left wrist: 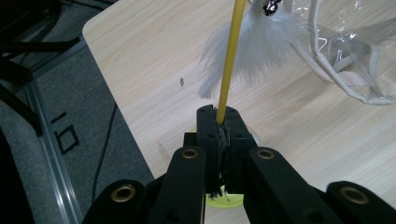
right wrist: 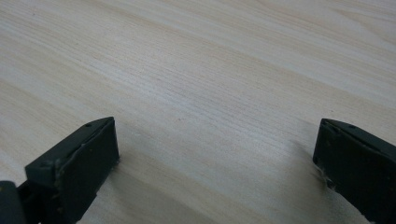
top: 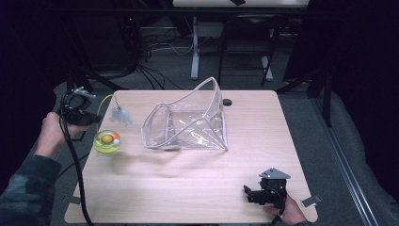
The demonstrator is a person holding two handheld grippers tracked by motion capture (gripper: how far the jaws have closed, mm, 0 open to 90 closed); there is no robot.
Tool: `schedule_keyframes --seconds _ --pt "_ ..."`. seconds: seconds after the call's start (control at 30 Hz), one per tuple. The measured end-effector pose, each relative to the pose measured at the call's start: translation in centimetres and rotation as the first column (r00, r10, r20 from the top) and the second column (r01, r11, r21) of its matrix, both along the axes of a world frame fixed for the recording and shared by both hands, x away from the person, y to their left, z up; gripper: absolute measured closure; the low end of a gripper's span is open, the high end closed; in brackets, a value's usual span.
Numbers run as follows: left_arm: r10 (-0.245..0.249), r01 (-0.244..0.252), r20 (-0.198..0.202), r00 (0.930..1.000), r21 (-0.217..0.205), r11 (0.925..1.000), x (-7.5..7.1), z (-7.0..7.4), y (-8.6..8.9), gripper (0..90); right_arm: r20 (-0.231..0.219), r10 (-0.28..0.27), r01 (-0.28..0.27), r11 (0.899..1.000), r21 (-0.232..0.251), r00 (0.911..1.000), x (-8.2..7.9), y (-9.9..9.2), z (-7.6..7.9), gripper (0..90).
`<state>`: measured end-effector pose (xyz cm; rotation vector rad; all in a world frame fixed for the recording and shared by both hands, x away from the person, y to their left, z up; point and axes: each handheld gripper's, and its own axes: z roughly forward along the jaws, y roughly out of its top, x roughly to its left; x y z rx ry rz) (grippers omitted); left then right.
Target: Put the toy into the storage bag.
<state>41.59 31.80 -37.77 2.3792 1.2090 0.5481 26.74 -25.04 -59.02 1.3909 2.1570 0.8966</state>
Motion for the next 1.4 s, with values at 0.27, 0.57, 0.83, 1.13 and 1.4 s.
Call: schedule_keyframes --seconds 0.27,0.57,0.83,1.13,1.4 --pt "0.011 -0.011 0.001 0.9999 0.021 0.9997 1.2 0.7 -0.3 88.4 -0.001 0.0 0.0 1.0 0.002 1.0 0.0 0.0 0.0 0.0" --pt "0.023 -0.023 0.001 0.9997 0.045 0.9987 2.6 2.0 -0.9 88.5 0.0 0.0 0.0 1.0 0.002 1.0 0.0 0.0 0.0 0.0" --pt "0.038 -0.038 -0.011 0.9992 0.05 0.9981 3.8 2.6 -1.0 88.4 0.0 0.0 0.0 1.0 0.002 1.0 0.0 0.0 0.0 0.0" --pt "0.064 -0.063 -0.023 0.9977 0.051 0.9967 4.8 2.9 -0.8 88.4 0.0 0.0 0.0 1.0 0.002 1.0 0.0 0.0 0.0 0.0" --pt "0.061 -0.06 -0.025 0.9978 0.061 0.9964 5.2 3.6 -0.9 88.4 0.0 0.001 -0.001 1.0 0.002 1.0 0.0 0.0 0.0 0.0"
